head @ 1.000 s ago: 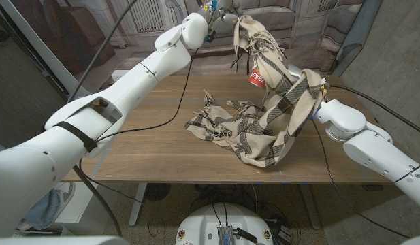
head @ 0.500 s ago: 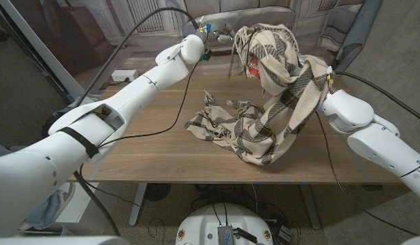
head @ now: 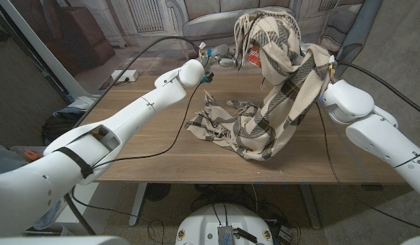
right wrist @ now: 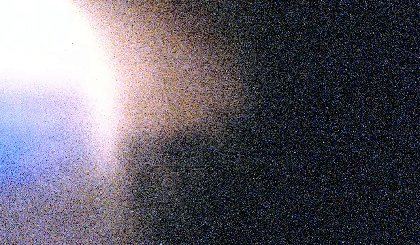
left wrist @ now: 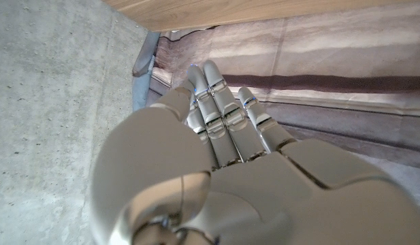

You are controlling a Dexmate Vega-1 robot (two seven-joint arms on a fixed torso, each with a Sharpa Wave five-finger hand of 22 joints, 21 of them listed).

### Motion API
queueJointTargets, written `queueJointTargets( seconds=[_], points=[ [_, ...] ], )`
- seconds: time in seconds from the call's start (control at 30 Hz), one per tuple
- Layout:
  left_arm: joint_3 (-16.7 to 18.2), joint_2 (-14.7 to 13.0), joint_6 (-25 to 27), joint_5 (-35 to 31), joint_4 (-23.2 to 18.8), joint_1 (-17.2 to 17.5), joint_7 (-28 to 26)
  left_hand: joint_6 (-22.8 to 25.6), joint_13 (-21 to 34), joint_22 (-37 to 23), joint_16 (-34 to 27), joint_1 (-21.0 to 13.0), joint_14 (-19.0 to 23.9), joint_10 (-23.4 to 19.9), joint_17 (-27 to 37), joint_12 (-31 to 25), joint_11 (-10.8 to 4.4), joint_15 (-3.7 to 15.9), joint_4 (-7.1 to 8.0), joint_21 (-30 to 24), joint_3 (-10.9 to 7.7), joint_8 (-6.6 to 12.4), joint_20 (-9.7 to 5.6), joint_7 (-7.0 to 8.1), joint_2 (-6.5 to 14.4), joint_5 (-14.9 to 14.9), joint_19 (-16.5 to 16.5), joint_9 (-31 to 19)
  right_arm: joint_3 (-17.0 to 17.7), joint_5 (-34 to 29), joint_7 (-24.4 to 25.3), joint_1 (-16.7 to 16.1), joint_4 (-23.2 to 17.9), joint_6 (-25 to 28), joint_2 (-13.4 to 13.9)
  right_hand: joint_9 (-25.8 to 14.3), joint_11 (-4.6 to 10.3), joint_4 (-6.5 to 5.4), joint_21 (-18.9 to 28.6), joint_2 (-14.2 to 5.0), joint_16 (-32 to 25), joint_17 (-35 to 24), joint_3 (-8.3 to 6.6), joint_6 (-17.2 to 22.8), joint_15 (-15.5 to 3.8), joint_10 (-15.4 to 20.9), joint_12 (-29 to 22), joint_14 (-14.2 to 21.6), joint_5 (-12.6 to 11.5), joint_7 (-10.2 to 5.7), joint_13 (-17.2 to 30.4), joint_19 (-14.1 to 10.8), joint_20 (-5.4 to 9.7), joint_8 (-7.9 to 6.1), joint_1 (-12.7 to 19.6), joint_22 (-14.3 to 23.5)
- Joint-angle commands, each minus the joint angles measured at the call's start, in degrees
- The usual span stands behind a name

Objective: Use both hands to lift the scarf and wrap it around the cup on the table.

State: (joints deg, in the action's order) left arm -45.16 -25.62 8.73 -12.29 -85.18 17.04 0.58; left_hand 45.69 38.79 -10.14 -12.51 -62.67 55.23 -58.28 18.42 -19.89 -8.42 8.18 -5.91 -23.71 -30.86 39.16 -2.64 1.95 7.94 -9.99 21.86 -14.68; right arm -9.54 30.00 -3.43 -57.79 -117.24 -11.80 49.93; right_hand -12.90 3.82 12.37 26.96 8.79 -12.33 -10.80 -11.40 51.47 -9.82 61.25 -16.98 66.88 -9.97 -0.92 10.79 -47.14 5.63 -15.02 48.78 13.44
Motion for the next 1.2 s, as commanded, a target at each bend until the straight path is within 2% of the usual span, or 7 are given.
queueJointTargets(
  seconds=[0.03,0.3,0.4,0.47,0.57,0.73,1.2],
  points=[
    [4.7,-5.6,-0.7,4.1,-12.0,9.7,-3.7,0.0,-0.6,-0.1,0.4,0.2,-0.5,0.2,-0.1,0.7,-1.32,2.80,0.37,0.2,-0.85,-0.50,0.40,-0.56,0.3,-0.1,-0.1,0.2,-0.6,-2.0,2.8,0.9,1.8,0.0,-2.0,-0.3,7.31,-3.86,0.3,-15.95,-0.2,-0.2,-4.08,8.8,-3.67,7.9,-0.1,3.1,-0.2,-8.46,0.3,-0.2,5.91,-0.27,15.3,0.2],
    [8.8,-9.5,0.0,4.8,-19.1,15.2,-6.1,-0.1,-1.9,-0.1,0.2,0.4,-0.2,0.8,-0.3,1.7,-0.74,2.65,0.53,0.3,-1.14,-1.09,0.39,-0.51,0.4,0.1,0.3,0.7,-0.9,-5.0,6.0,-0.1,1.0,1.1,-2.5,-0.3,7.31,-3.85,0.3,-15.93,-0.1,-0.2,-4.07,8.9,-3.71,7.9,-0.1,3.1,-0.2,-8.46,0.4,-0.1,5.92,-0.26,15.3,0.2],
    [10.5,-10.5,-0.6,6.2,-20.6,17.1,-6.5,-4.1,-3.8,-0.2,1.0,2.9,-4.3,4.8,-0.4,4.6,-0.35,0.80,1.95,0.9,-0.01,-3.90,1.36,-0.87,-0.3,0.3,0.0,1.6,-1.0,-5.4,6.8,-0.6,0.8,1.4,-2.9,-0.3,7.31,-3.85,0.3,-15.93,-0.1,-0.2,-4.07,8.9,-3.69,7.9,-0.1,3.1,-0.2,-8.47,0.3,0.0,5.93,-0.23,15.3,0.2],
    [11.6,-11.3,-1.0,7.2,-21.6,18.4,-6.6,-6.1,-5.0,-0.4,1.7,4.5,-8.7,10.1,-0.6,7.3,0.97,-0.64,2.75,1.4,0.86,-5.81,3.06,-0.90,-0.9,0.3,-0.5,2.2,-1.1,-5.8,7.3,-0.9,0.6,1.6,-3.0,-0.3,7.30,-3.85,0.3,-15.93,-0.1,-0.2,-4.06,8.9,-3.70,7.9,0.0,3.1,-0.2,-8.58,0.3,0.1,5.93,-0.21,15.3,0.2],
    [13.1,-12.2,-1.1,8.7,-23.3,20.3,-6.9,-9.9,-6.4,-0.5,2.1,6.7,-15.3,16.8,-0.9,9.4,1.28,-2.28,3.70,2.5,1.87,-9.23,5.29,0.02,-1.6,0.2,-2.6,2.9,-1.0,-6.5,8.2,-1.5,0.0,2.0,-3.1,-0.3,7.27,-3.85,0.3,-15.84,0.0,-0.1,-4.01,9.1,-3.68,8.0,0.0,2.9,-0.2,-8.68,0.3,0.2,5.93,-0.20,15.3,0.2],
    [14.9,-13.5,-2.4,10.5,-24.8,22.6,-7.1,-12.8,-7.4,-0.6,2.2,8.7,-19.5,21.3,-1.6,9.7,1.87,-3.49,4.58,3.1,2.86,-11.68,5.74,-0.04,-2.5,0.2,-3.4,3.0,-0.9,-7.4,9.6,-2.5,-1.1,2.9,-3.3,-0.3,7.26,-3.92,0.2,-15.75,0.3,0.0,-3.92,9.2,-3.65,8.1,0.0,2.3,-0.2,-8.77,0.4,0.7,5.90,-0.12,15.1,0.2],
    [17.6,-15.1,-5.7,12.0,-26.8,25.9,-8.2,-12.4,-8.2,-0.6,1.7,9.3,-20.4,21.5,-2.4,9.0,1.96,-3.68,4.91,3.6,2.71,-12.42,5.65,-0.32,-1.9,0.0,-3.8,3.0,-0.1,-9.5,13.0,-5.5,-6.0,5.8,-3.6,-0.3,7.24,-4.03,0.2,-15.86,0.5,0.0,-3.90,9.2,-3.68,8.1,0.1,2.0,-0.1,-8.99,0.4,1.2,5.90,-0.02,15.0,0.2]
  ],
)
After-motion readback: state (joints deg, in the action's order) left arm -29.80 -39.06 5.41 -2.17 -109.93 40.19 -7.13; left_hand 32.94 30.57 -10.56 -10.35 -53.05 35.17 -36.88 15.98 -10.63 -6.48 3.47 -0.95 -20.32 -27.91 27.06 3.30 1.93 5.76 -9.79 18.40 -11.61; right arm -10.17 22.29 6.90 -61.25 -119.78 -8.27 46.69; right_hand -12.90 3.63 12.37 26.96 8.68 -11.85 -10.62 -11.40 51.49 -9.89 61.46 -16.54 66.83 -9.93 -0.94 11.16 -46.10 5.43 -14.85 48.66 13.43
